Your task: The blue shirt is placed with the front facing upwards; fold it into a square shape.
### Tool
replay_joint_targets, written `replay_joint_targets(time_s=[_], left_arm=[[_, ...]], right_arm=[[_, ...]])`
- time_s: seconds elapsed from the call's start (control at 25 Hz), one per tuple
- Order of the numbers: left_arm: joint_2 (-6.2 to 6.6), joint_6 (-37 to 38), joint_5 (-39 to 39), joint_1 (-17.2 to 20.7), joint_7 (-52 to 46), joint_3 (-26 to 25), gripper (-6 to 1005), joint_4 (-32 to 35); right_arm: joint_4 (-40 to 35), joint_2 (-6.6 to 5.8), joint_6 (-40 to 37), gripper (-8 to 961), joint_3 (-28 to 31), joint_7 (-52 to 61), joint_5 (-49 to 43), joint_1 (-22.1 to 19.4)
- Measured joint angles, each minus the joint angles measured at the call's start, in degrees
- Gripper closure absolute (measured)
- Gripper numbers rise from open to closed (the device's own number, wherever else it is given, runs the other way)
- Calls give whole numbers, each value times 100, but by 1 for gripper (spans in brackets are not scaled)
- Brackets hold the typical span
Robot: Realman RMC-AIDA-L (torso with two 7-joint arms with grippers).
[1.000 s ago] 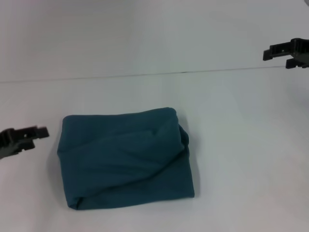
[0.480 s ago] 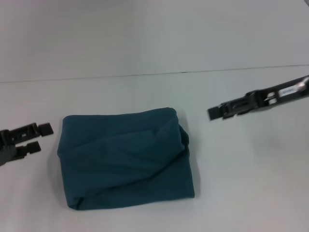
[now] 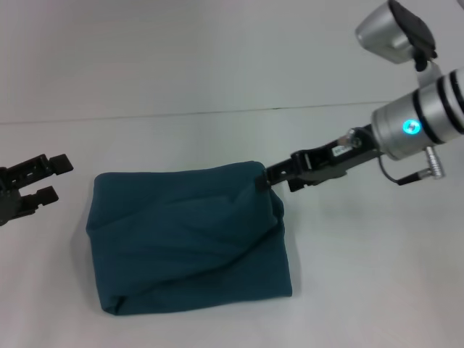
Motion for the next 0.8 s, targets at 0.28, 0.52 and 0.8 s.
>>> replay_joint_targets(time_s=[0.28, 0.52, 0.8], left_arm=[[3, -56, -4, -7, -1, -36, 62, -17], [3, -70, -5, 13, 4, -36, 63, -22], [3, -100, -4, -1, 3, -45, 62, -30]], right_arm=[[614, 94, 675, 69, -141, 37, -6, 316], [666, 122, 686, 68, -233, 46, 19, 365], [632, -53, 318, 69, -168, 136, 126, 347]])
